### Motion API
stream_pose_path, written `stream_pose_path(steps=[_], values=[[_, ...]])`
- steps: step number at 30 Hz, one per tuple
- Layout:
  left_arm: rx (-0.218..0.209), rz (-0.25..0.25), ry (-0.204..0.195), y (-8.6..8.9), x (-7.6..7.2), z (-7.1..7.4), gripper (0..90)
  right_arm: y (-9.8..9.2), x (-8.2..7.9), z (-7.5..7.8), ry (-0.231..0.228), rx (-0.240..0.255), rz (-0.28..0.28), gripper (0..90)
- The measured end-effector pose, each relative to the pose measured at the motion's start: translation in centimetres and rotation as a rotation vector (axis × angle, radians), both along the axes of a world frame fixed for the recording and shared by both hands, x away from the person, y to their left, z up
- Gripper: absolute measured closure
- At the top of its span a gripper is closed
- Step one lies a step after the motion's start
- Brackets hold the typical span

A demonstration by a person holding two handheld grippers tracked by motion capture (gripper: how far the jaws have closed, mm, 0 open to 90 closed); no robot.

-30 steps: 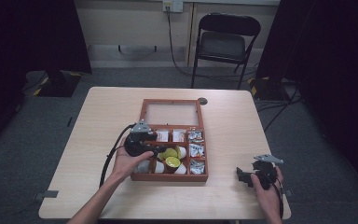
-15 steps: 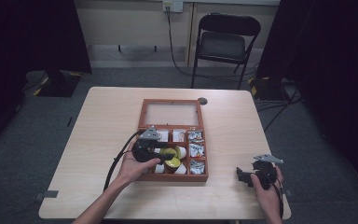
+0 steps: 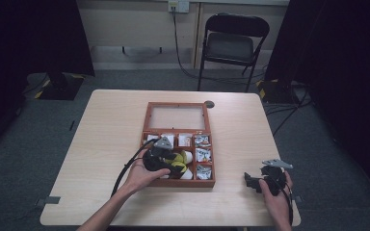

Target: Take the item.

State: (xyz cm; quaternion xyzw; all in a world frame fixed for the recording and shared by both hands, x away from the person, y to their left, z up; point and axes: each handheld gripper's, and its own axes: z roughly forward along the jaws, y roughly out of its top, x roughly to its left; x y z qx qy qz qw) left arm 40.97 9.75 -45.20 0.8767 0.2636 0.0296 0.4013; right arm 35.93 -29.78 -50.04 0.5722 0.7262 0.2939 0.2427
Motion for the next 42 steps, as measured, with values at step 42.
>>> stream_pose_path(steps=[42], values=[[0.177,-0.046,0.029,-1.4,-0.1,-0.9,39.9,0.0,0.0,0.0,-0.001,0.0,0.001,0.0]])
